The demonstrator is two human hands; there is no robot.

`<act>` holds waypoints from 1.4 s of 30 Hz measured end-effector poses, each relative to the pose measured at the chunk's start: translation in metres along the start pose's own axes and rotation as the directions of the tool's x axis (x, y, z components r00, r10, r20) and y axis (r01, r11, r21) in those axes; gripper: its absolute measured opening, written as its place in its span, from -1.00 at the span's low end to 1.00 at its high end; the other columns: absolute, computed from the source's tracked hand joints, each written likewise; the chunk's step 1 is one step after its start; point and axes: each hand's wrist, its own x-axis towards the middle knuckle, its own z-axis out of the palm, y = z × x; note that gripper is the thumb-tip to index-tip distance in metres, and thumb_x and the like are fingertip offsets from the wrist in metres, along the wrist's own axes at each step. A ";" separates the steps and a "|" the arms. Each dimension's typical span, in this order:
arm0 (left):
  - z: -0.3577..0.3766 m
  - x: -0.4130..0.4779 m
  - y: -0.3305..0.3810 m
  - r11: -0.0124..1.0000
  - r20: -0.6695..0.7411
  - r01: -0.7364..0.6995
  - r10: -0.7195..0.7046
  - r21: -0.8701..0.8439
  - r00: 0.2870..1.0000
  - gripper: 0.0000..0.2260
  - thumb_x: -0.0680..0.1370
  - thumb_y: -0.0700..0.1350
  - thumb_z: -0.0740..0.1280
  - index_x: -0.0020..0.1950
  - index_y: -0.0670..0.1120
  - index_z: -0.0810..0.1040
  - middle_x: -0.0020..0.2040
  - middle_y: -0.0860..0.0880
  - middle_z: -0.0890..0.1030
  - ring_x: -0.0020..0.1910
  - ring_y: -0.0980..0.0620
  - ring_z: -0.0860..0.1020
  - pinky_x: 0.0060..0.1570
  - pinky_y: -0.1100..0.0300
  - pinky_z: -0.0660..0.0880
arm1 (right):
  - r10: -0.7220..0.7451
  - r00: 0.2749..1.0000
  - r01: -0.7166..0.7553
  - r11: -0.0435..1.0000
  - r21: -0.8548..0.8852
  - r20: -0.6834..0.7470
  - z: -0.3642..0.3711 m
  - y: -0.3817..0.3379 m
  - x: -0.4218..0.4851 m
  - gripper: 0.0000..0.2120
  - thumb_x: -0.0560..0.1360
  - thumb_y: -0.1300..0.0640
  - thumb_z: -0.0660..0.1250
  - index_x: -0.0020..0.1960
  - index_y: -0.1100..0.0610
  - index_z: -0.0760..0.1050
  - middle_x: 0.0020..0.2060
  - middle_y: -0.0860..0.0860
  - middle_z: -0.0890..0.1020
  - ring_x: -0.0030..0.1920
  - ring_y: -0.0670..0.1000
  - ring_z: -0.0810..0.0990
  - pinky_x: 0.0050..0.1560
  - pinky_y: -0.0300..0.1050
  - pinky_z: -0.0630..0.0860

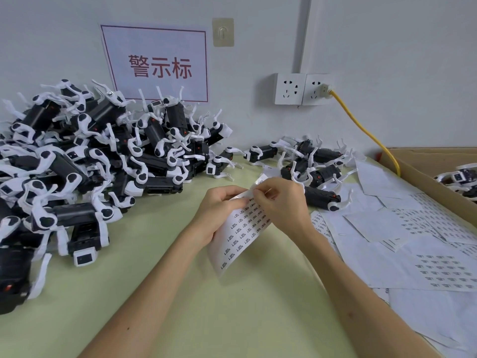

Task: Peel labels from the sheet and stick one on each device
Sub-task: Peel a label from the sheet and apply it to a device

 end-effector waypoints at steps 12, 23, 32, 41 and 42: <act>-0.003 0.009 -0.009 0.992 -0.052 0.064 -0.059 0.106 0.997 -0.72 0.56 -0.27 0.37 0.21 0.00 0.63 -0.02 -0.08 0.74 -0.12 0.03 0.70 -0.02 0.12 0.58 | 0.041 0.998 -0.040 0.999 0.018 -0.049 -0.004 0.004 0.003 -0.85 0.53 0.21 0.38 -0.19 0.05 0.62 -0.33 -0.08 0.65 -0.32 -0.04 0.59 -0.29 -0.26 0.47; 0.001 0.009 -0.016 0.891 -0.255 -0.070 0.203 0.449 0.945 -0.80 0.58 -0.15 0.39 0.18 0.04 0.63 0.13 0.14 0.60 0.01 0.18 0.58 -0.02 0.24 0.48 | 0.033 0.999 -0.032 0.998 0.062 -0.010 -0.004 0.003 0.005 -0.88 0.57 0.10 0.41 -0.13 -0.07 0.63 -0.16 -0.29 0.65 -0.16 -0.18 0.60 -0.22 -0.40 0.43; -0.013 0.005 0.001 0.980 0.145 0.185 -0.174 -0.073 0.974 -0.69 0.66 0.12 0.25 -0.03 -0.01 0.71 0.02 -0.03 0.73 -0.14 0.05 0.65 0.00 0.06 0.44 | -0.057 0.996 0.057 0.998 -0.007 0.065 0.001 0.004 0.003 -0.91 0.50 -0.05 0.50 -0.12 -0.07 0.64 -0.15 -0.19 0.64 -0.13 -0.20 0.57 -0.16 -0.42 0.39; -0.012 0.004 0.003 0.994 -0.026 0.010 -0.013 -0.108 1.000 -0.88 0.62 -0.09 0.39 -0.05 -0.01 0.72 -0.09 0.01 0.72 -0.19 0.06 0.62 -0.09 0.15 0.47 | -0.002 0.999 0.001 1.000 0.022 0.040 -0.001 0.004 0.003 -0.86 0.54 0.14 0.46 -0.14 -0.08 0.62 -0.15 -0.20 0.64 -0.17 -0.22 0.55 -0.18 -0.45 0.38; -0.012 0.003 0.004 0.996 -0.048 -0.004 -0.001 -0.092 0.999 -0.88 0.62 -0.09 0.38 -0.02 0.00 0.72 -0.10 0.01 0.72 -0.19 0.07 0.61 -0.08 0.15 0.47 | 0.015 0.999 -0.016 0.999 0.046 0.036 -0.002 0.004 0.003 -0.84 0.55 0.18 0.43 -0.13 -0.06 0.64 -0.16 -0.22 0.65 -0.18 -0.23 0.56 -0.18 -0.45 0.39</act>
